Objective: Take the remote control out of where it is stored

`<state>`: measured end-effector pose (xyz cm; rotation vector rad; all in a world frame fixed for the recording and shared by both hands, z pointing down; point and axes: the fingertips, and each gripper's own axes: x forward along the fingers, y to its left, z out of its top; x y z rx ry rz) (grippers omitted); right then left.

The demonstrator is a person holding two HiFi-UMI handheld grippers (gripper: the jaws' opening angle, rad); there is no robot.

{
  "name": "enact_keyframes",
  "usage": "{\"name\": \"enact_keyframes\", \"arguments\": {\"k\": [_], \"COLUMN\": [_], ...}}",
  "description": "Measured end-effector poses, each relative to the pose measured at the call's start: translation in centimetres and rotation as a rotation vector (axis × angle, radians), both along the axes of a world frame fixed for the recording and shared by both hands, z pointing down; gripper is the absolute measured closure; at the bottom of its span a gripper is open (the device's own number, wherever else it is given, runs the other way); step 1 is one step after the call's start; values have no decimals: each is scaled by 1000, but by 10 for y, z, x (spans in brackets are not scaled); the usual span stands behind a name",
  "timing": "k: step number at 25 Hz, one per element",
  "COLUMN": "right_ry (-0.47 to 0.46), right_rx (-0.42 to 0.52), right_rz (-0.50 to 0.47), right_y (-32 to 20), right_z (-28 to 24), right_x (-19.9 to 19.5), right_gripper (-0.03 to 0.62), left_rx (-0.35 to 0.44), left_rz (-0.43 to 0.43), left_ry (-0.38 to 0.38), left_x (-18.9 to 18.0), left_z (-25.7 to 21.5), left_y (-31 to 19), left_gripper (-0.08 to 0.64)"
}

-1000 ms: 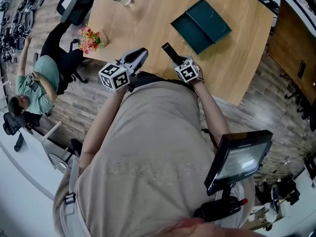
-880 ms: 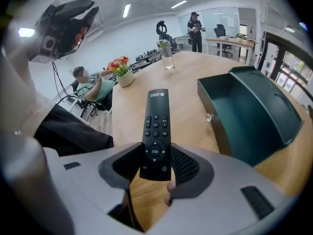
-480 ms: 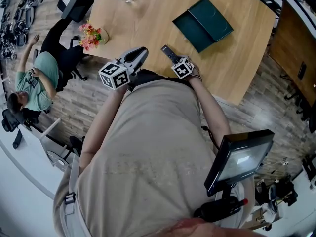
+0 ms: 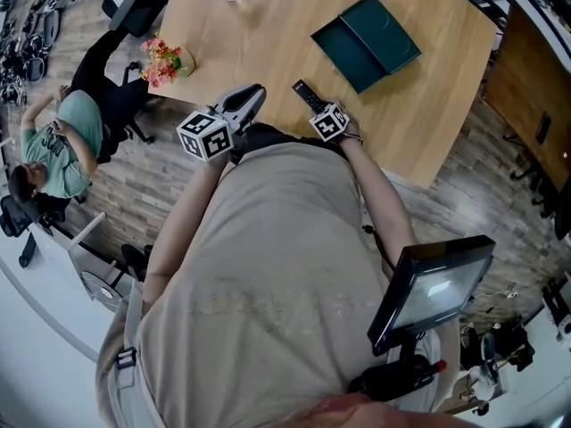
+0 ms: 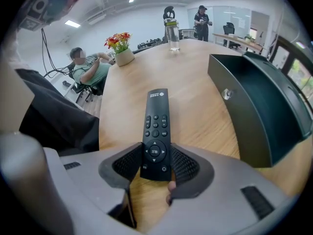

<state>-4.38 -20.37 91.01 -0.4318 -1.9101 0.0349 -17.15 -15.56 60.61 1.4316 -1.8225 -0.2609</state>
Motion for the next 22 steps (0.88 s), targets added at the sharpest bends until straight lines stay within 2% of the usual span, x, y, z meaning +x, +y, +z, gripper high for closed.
{"name": "enact_keyframes", "arguments": {"k": [6, 15, 18, 22], "right_ry": [-21, -66, -108, -145], "right_rx": [6, -40, -145, -392], "right_rz": [8, 45, 114, 253], "right_y": [-2, -3, -5, -16], "right_z": [4, -1, 4, -1], "right_x": [4, 4, 3, 5], "right_gripper": [408, 408, 408, 408], "left_rx": [7, 5, 3, 3], "left_rz": [7, 11, 21, 39], "left_ry": [1, 11, 10, 8], "left_x": [2, 8, 12, 17], "left_z": [0, 1, 2, 1], "left_y": [-3, -1, -3, -8], "left_gripper": [526, 526, 526, 526]}}
